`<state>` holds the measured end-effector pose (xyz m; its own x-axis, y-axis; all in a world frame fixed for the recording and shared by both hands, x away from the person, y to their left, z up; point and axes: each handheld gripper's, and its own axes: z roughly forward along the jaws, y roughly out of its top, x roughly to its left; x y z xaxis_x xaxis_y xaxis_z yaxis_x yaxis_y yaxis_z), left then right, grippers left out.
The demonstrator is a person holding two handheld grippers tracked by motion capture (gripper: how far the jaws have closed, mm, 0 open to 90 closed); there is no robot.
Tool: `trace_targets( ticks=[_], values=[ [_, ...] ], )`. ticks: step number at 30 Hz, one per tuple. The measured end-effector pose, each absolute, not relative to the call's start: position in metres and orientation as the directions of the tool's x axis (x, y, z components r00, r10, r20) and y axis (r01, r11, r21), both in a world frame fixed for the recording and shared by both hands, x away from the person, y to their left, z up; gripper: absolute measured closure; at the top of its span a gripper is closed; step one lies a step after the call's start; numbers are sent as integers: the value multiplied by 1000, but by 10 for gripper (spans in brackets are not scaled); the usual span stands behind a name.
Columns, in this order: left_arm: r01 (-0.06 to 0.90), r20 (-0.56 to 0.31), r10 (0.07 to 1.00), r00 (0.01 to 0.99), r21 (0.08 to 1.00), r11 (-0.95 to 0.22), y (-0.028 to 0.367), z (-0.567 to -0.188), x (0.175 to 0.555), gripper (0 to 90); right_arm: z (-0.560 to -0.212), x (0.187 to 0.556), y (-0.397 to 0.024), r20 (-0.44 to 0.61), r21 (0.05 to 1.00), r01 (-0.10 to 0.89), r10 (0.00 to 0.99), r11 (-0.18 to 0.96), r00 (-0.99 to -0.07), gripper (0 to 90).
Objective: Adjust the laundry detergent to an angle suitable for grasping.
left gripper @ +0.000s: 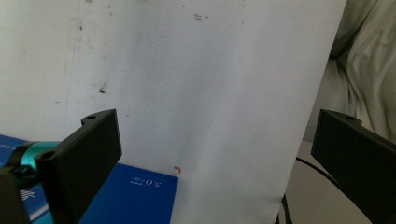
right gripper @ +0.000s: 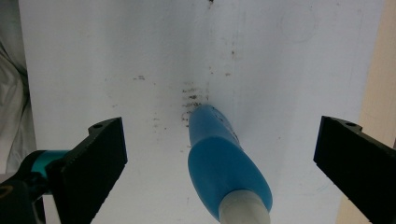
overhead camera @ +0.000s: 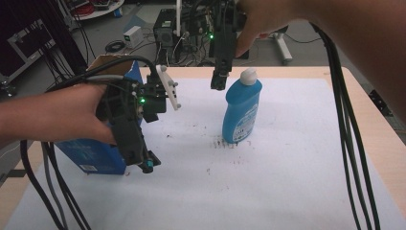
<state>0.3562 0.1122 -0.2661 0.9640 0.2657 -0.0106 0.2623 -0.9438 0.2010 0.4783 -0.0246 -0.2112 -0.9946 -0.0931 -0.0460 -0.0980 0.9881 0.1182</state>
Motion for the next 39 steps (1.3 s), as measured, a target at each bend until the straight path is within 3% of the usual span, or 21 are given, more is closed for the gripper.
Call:
trace_targets(
  ticks=[14, 27, 33, 39],
  values=[
    [258, -3, 263, 965, 201, -945, 108, -262, 358, 17, -197, 471, -44, -64, 128, -102, -94, 987, -994, 18],
    [276, 2, 283, 959, 203, -939, 103, -263, 368, 17, -196, 446, -107, -46, 100, -33, -28, 994, -999, 18],
    [342, 10, 353, 936, 222, -913, 104, -263, 376, 17, -203, 438, -129, -39, 102, 6, 10, 995, -999, 18],
    [429, 9, 452, 892, 301, -852, 108, -261, 387, 17, -216, 433, -154, -14, 104, 55, 57, 993, -998, 18]
  ],
)
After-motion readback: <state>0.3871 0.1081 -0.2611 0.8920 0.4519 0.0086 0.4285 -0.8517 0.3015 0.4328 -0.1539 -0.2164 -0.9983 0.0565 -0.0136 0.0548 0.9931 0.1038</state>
